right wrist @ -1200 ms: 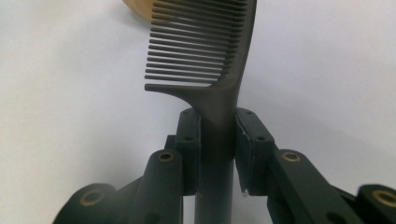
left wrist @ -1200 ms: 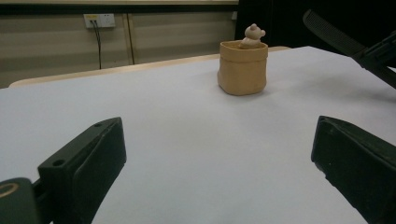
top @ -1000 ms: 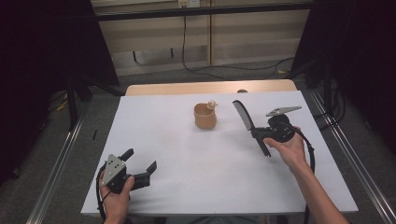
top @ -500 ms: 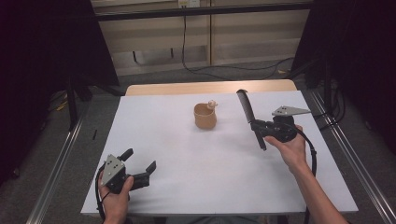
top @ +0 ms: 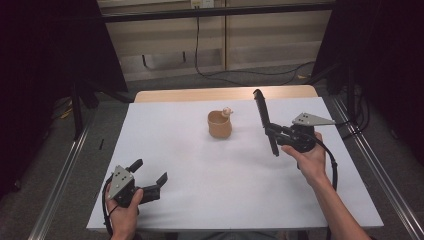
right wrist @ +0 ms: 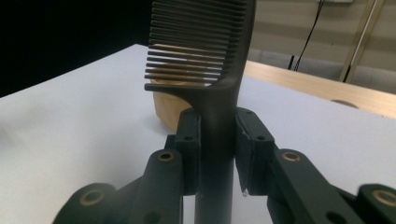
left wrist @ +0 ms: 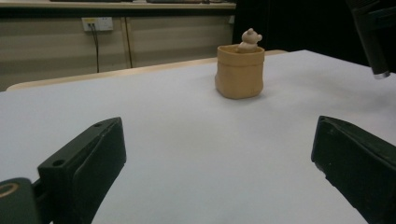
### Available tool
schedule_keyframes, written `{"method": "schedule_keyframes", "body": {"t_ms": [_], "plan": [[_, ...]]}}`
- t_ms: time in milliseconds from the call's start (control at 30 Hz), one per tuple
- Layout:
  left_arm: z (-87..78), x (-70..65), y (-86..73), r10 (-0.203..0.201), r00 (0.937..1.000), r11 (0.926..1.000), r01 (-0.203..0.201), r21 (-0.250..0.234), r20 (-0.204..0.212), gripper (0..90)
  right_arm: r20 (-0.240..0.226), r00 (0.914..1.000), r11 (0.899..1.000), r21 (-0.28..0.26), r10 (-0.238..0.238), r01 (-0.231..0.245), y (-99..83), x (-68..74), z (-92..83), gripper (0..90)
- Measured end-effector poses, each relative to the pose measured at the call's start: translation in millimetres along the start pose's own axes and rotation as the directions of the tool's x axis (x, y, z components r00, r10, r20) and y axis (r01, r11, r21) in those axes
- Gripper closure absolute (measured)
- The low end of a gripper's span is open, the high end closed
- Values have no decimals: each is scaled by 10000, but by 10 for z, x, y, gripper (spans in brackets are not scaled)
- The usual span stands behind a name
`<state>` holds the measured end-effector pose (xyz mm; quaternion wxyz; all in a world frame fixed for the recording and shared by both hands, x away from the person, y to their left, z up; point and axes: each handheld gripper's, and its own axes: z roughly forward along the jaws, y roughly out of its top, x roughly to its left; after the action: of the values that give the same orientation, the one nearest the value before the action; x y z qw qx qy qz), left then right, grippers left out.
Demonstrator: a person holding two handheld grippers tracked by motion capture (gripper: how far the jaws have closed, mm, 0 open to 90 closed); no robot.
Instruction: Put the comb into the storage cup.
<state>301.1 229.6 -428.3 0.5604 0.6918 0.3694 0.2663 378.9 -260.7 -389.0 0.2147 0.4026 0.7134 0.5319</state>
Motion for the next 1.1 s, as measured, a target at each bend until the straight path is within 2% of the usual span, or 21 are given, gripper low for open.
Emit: {"method": "schedule_keyframes", "body": {"t_ms": [167, 233, 300, 367, 567, 700, 867, 1100], "plan": [[-6, 11, -4, -56, 9999, 10000, 57, 34, -93, 33, -96, 9999, 9993, -358, -55, 52, 11, 5, -1, 723], [-3, 4, -3, -9, 10000, 10000, 9, 10, -59, 33, -145, 9998, 9984, -551, 98, -106, 22, 16, -7, 724], [-4, -8, -3, 2, 10000, 10000, -1, -72, 51, 33, -158, 9999, 9976, -690, -61, 50, 40, 34, -5, 723], [-9, -11, -1, 82, 10000, 10000, -82, -35, 42, 33, -233, 9997, 9966, -829, -32, 13, 50, 43, -3, 724], [-2, -6, -5, -15, 10000, 10000, 15, -41, -64, 33, -382, 9991, 9939, -1096, -157, 115, 86, 78, 30, 723], [-4, -4, -7, -35, 9999, 10000, 34, -17, -143, 33, -657, 9970, 9926, -1163, -414, 336, 118, 125, 111, 723], [-6, -8, -8, -68, 9998, 10000, 67, -30, -187, 33, -987, 9943, 9886, -1484, -397, 248, 184, 187, 204, 723], [-13, -3, -4, -17, 9999, 10000, 17, -12, -169, 33, -1087, 9936, 9828, -1846, -301, 95, 301, 237, 306, 724]]}}
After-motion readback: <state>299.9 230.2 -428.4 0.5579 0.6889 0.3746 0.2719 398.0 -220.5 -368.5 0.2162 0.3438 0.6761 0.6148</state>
